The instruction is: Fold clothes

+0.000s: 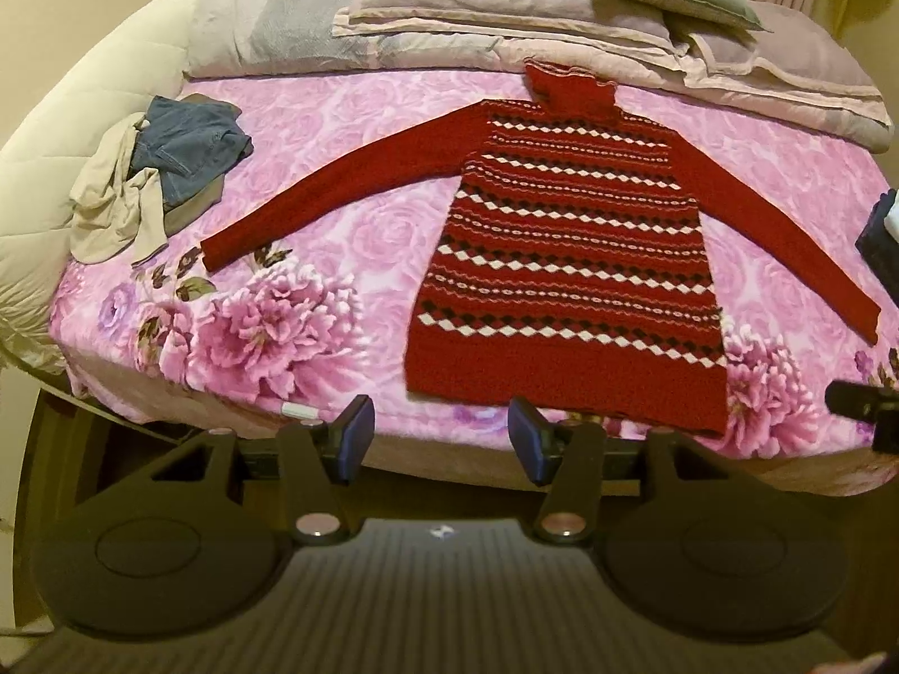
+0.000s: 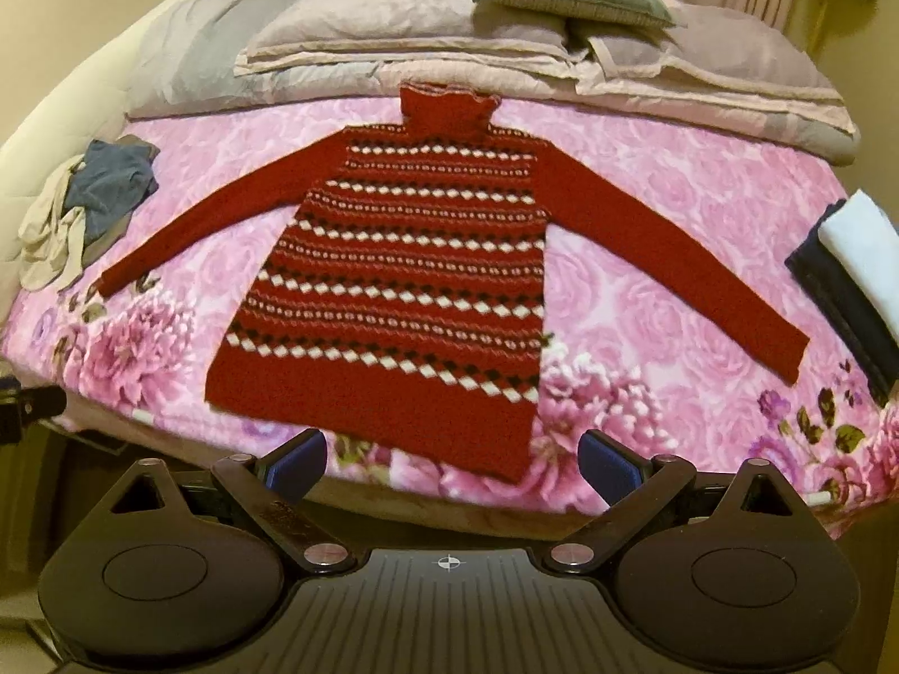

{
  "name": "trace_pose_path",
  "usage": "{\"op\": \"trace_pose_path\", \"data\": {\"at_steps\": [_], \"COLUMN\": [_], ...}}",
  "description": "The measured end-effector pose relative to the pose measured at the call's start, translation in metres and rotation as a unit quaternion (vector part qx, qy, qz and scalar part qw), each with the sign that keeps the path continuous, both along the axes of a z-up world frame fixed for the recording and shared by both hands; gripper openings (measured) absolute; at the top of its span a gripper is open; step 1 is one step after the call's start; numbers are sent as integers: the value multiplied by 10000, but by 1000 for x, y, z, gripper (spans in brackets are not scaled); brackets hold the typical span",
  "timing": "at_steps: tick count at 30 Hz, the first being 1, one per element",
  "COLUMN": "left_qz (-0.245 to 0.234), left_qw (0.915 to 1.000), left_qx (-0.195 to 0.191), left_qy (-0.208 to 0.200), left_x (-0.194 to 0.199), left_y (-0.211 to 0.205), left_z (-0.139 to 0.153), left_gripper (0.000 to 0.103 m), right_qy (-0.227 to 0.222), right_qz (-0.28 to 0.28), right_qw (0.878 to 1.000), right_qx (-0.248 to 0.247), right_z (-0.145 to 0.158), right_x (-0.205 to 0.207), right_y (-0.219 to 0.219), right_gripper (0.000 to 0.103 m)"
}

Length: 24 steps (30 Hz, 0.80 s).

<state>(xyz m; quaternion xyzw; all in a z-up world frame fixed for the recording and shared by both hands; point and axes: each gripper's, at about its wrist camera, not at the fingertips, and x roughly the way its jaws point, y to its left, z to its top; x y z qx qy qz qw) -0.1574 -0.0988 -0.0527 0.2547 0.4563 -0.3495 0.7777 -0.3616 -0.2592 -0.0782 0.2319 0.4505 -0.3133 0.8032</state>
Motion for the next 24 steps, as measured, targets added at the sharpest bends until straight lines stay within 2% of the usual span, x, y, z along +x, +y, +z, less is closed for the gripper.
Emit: {"op": "trace_pose_path", "data": {"at_steps": [4,7,11,14,19,24], "left_qz": [-118,-454,-1081,-1312,-1337,-1478], "left_qw": [9999,9985,9936,9912,9905,9888], "left_qx": [-121,-279,-325,-172,-293,-196], "left_qy": [20,118,-4,-104,-96,39], "left_x": [41,79,132,167,212,230], "left_y": [6,6,-6,-14,-26,-34], "left_z": [-1,-8,-23,-22,-16,-24], "left_gripper": [49,50,51,51,51,53], "right_qy": [-44,-63,-431,-601,-636,-623], "right_qz": [-93,-350,-1176,-1794,-1990,-2044], "right_qw": [9999,9989,9907,9815,9776,9767], "right_qx": [-134,-301,-523,-274,-253,-200], "right_z": [6,4,0,-2,9,10], "right_x": [37,68,112,139,175,207], "right_y": [7,13,29,41,58,76], "right_gripper": [99,99,99,99,99,99]}}
